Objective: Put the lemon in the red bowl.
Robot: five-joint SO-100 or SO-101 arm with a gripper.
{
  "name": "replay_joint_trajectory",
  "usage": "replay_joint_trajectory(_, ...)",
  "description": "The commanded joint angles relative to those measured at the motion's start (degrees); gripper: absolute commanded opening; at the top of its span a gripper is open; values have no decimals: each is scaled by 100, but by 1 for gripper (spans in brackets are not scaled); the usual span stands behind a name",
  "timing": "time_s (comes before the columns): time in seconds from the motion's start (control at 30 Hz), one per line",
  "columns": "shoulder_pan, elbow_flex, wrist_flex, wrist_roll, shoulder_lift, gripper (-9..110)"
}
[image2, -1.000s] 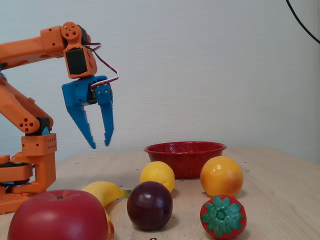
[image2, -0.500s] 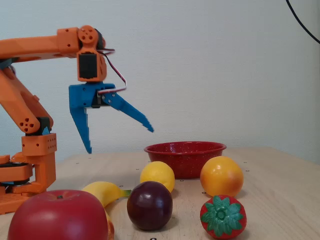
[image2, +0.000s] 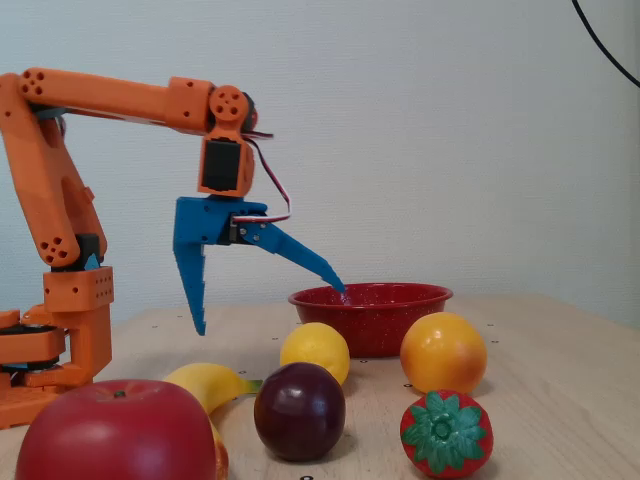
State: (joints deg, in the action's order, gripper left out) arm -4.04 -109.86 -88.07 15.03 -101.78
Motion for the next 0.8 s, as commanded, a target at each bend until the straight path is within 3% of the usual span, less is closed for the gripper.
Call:
replay_joint_trajectory(0.0,114,721,193,35,62,66)
replay_joint_trajectory(0.77,290,1485,536,-220,1696,67)
